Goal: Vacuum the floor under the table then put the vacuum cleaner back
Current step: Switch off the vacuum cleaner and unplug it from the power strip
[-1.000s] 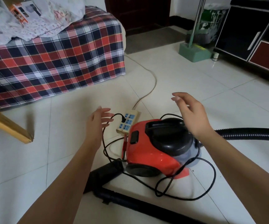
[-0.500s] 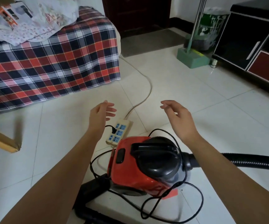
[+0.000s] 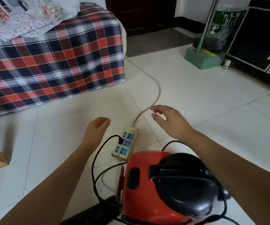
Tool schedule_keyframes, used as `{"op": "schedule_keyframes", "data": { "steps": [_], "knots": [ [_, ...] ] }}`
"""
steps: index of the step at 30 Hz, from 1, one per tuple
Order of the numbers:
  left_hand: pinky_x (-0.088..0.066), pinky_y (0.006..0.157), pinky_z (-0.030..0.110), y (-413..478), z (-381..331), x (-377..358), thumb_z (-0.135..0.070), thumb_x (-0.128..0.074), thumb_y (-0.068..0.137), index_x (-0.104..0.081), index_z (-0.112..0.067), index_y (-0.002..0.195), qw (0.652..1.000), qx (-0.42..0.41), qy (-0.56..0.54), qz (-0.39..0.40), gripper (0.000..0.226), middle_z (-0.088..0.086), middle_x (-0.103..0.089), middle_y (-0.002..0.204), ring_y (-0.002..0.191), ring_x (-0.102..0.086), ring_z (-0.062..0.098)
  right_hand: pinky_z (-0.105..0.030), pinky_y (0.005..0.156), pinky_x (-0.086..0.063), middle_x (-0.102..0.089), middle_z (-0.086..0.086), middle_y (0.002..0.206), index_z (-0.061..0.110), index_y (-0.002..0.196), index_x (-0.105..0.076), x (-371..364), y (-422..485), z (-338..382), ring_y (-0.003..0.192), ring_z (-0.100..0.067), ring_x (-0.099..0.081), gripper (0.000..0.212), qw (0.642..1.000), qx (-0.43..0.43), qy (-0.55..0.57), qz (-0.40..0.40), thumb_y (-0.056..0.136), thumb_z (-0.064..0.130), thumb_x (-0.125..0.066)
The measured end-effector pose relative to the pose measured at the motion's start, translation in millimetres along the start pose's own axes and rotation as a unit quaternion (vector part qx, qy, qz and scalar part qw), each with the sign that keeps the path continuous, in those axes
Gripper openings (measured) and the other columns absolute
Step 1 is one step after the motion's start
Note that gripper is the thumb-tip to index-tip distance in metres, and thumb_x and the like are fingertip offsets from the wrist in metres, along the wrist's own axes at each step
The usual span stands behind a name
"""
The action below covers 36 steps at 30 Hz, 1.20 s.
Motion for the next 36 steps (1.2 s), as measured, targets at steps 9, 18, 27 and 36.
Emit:
{"op": "schedule_keyframes", "data": {
  "steps": [9,18,27,36],
  "knots": [
    [-0.043,0.09,0.032,63.0,74.4,-67.7,-0.045,-0.06,0.085,-0.058,-0.021,0.115,0.883,0.06,0.417,0.204,0.038,-0.002,-0.06,0.108,0.106,-0.059,0.018,-0.034,0.109,-0.03,-0.038,-0.003,0.148,0.022,0.142,-0.037,-80.6,60.2,-11.9,0.136,-0.021,-0.032,0.043,0.98,-0.025,-0.152,0.124,0.1,0.032,-0.037],
    [-0.04,0.06,0.025,88.7,103.9,-55.9,-0.032,-0.061,0.088,-0.056,-0.015,0.068,0.868,0.056,0.449,0.205,0.026,-0.004,-0.053,0.061,0.066,-0.056,0.018,-0.036,0.107,-0.033,-0.037,-0.001,0.148,0.024,0.144,-0.034,-128.7,86.0,-24.1,0.133,-0.021,-0.036,0.044,0.965,-0.064,-0.185,0.174,0.1,0.03,-0.035],
    [-0.048,0.068,0.026,113.6,122.6,-1.2,-0.032,-0.063,0.087,-0.071,-0.016,0.092,0.875,0.083,0.446,0.168,0.018,0.002,-0.072,0.085,0.082,-0.069,0.02,-0.037,0.107,-0.033,-0.036,0.002,0.148,0.026,0.144,-0.031,-175.9,97.1,-23.6,0.134,-0.02,-0.033,0.044,0.949,-0.062,-0.225,0.213,0.1,0.032,-0.034],
    [-0.05,0.069,0.028,117.8,143.6,35.1,-0.026,-0.064,0.084,-0.073,-0.012,0.081,0.894,0.12,0.4,0.161,0.017,0.002,-0.064,0.066,0.069,-0.065,0.021,-0.037,0.107,-0.033,-0.035,0.001,0.148,0.027,0.146,-0.029,-227.4,108.5,-8.0,0.133,-0.021,-0.033,0.046,0.948,-0.028,-0.218,0.232,0.1,0.03,-0.036]
  ]
}}
Point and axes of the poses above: each hand's wrist, its own y-axis towards the middle knuckle, its own x-axis out of the back of the hand, z = x × y, the point moved 9 cm from there along y, towards the middle knuckle
